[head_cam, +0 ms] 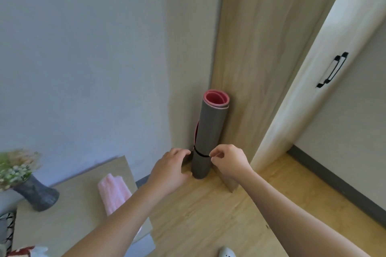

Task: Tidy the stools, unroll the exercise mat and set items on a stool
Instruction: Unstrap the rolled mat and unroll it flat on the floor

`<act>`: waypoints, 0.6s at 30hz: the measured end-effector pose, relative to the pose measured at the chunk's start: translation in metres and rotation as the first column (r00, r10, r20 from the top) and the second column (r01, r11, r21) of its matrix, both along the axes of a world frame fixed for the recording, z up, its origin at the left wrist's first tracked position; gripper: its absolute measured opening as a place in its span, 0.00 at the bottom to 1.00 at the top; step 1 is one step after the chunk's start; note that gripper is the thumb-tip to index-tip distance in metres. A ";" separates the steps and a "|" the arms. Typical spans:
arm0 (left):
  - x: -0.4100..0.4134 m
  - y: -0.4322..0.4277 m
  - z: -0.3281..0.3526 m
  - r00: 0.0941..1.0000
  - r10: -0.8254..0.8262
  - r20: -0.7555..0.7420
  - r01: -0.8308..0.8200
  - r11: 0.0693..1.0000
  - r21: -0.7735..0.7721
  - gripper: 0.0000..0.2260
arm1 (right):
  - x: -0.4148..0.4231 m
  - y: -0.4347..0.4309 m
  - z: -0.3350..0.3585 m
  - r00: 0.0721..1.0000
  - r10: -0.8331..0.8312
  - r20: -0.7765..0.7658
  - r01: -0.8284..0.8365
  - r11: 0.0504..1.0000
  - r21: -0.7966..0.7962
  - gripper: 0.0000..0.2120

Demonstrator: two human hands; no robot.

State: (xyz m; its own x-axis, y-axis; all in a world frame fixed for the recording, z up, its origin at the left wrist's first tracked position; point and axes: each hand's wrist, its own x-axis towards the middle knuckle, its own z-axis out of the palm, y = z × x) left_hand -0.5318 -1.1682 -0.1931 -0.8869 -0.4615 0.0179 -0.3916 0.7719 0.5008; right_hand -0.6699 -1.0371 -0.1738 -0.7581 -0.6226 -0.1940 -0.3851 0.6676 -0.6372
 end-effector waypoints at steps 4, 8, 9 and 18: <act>-0.103 -0.027 -0.003 0.999 0.031 0.019 -0.032 0.999 0.018 0.24 | -0.100 -0.032 0.002 1.000 0.018 -0.006 -0.018 1.000 -0.011 0.10; -0.181 -0.050 -0.006 0.995 0.101 0.017 -0.102 0.993 0.062 0.26 | -0.177 -0.061 0.002 0.998 0.062 -0.010 -0.062 0.998 0.009 0.10; -0.190 -0.053 -0.006 0.994 0.112 0.009 -0.113 0.991 0.067 0.26 | -0.188 -0.067 0.001 0.997 0.073 -0.023 -0.073 0.997 0.017 0.11; -0.247 -0.115 -0.029 0.988 0.142 0.060 -0.147 0.986 0.073 0.25 | -0.258 -0.148 -0.025 0.987 0.159 -0.032 -0.157 0.986 0.050 0.18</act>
State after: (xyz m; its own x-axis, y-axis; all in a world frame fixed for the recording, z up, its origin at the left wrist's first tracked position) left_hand -0.7788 -1.2829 -0.2224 -0.8095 -0.5830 -0.0688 -0.5242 0.6652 0.5318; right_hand -0.9284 -1.1852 -0.1991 -0.6577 -0.7261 -0.2003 -0.5104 0.6252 -0.5904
